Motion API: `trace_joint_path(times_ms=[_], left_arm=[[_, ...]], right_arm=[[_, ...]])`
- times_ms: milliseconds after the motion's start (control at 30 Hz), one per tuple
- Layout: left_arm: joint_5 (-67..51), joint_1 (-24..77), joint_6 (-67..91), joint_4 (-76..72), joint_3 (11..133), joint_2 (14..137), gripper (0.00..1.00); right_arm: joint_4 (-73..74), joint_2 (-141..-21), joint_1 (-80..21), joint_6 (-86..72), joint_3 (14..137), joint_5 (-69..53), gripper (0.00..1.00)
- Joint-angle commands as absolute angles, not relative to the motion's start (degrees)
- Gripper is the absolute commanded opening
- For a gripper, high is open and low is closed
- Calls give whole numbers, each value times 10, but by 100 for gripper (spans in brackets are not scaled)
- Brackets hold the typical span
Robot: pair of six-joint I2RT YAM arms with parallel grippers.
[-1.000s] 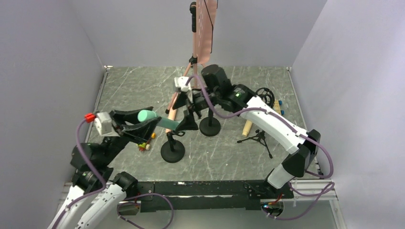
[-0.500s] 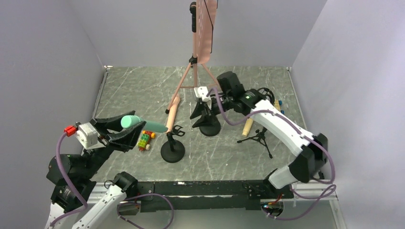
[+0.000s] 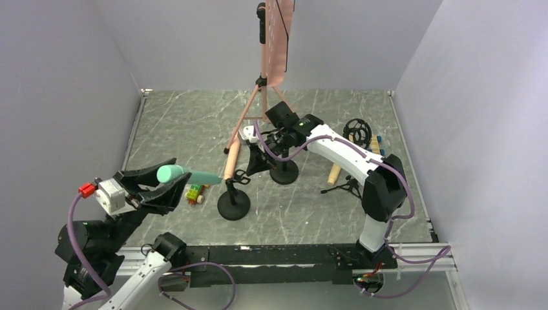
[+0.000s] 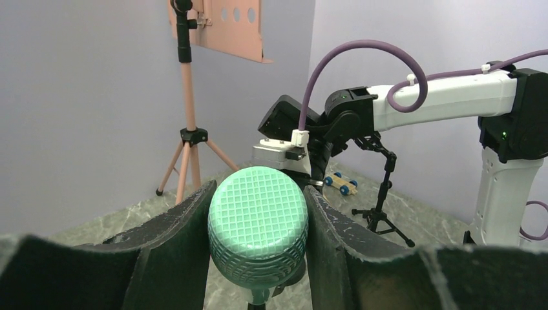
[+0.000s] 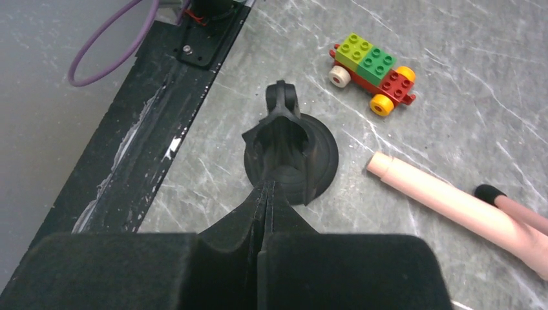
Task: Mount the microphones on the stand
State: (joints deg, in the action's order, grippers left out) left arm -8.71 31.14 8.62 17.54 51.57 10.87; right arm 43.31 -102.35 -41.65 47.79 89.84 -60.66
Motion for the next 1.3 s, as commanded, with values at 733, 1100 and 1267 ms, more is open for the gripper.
trace_joint_path(times_ms=[733, 1100, 1267], left_arm=[[-106, 310, 108, 109, 471, 109, 0], [-127, 309, 138, 11, 432, 146, 0], [-137, 310, 146, 4, 423, 158, 0]], right_arm=[[451, -1063, -442, 510, 942, -646, 14], [447, -1055, -441, 511, 934, -635, 26], [447, -1052, -442, 512, 929, -632, 30]])
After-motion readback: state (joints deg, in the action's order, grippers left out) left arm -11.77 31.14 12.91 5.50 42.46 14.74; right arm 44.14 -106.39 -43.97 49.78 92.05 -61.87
